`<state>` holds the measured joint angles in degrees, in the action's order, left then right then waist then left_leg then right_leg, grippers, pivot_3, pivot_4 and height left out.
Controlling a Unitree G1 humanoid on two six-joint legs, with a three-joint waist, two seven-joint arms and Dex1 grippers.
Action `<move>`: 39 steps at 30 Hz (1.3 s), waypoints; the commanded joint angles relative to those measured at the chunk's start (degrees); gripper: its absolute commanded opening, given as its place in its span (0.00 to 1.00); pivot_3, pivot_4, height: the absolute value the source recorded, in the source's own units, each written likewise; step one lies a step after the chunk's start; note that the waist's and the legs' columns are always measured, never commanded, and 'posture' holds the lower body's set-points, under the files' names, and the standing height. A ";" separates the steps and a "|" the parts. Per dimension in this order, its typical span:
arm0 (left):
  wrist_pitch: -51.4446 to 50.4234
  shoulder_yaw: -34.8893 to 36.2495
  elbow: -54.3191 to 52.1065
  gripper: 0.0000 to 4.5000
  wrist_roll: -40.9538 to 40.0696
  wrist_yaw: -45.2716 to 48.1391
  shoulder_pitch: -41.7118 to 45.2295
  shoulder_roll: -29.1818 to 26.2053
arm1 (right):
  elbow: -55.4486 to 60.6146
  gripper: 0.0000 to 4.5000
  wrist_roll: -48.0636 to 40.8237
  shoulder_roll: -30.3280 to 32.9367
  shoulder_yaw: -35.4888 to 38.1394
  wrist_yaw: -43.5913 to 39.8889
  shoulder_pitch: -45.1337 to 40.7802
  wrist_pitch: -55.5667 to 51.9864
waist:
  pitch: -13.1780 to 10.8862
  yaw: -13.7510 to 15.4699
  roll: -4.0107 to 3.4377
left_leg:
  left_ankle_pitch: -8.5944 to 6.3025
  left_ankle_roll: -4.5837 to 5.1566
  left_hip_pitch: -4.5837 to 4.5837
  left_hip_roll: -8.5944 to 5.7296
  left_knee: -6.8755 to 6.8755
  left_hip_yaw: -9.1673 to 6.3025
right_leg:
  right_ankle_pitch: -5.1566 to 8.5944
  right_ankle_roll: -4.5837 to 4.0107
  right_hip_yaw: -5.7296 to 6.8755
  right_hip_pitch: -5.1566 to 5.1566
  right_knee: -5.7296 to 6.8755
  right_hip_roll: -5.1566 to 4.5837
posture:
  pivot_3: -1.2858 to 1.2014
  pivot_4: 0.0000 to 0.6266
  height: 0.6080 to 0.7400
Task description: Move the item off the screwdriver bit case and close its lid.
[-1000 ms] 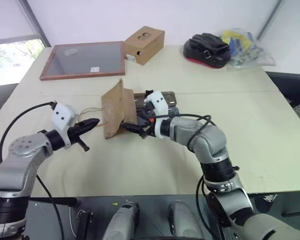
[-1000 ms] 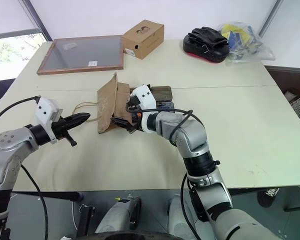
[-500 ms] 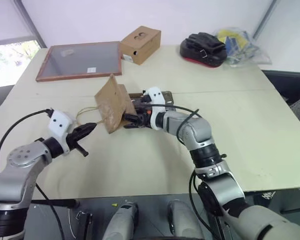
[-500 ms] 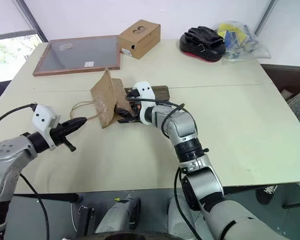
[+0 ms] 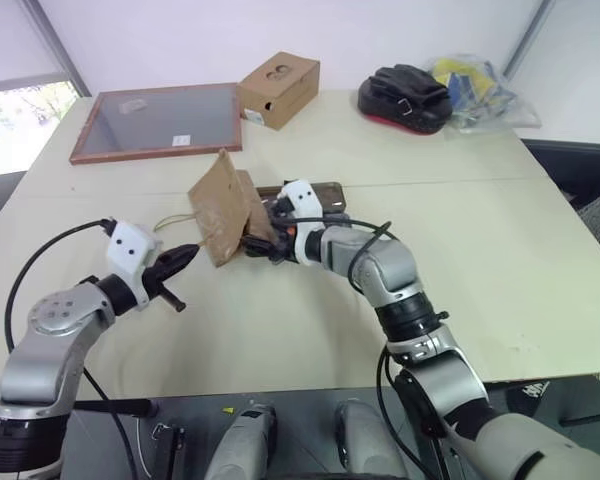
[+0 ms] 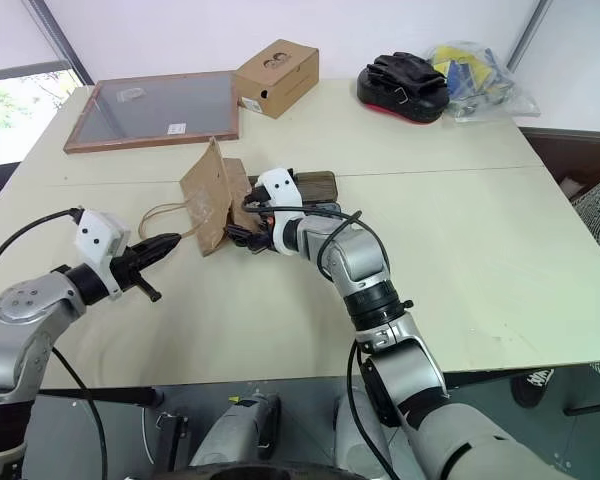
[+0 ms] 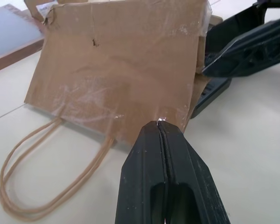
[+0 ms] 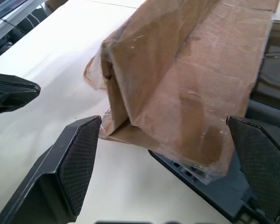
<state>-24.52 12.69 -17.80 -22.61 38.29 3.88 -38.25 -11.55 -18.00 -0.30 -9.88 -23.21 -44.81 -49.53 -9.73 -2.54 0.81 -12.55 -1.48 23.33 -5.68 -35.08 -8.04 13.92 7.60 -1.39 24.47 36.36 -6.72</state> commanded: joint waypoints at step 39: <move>3.74 -0.55 2.05 0.00 3.54 -0.53 3.27 1.37 | -7.94 0.01 12.75 -2.85 4.14 11.69 -1.75 26.71 | 0.00 -0.01 -0.01 | 0.04 -0.07 0.00 0.01 0.02 -0.01 | -0.01 -0.02 0.00 0.02 0.02 0.03 | 0.52 0.24 1.00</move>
<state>-21.95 11.95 -15.26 -19.22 37.93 6.57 -36.81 -22.91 -5.40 -3.32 -7.24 -12.16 -44.80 -24.36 -9.73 -2.55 0.80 -12.51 -1.55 23.33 -5.67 -35.06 -8.04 13.91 7.59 -1.39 24.49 36.38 -6.69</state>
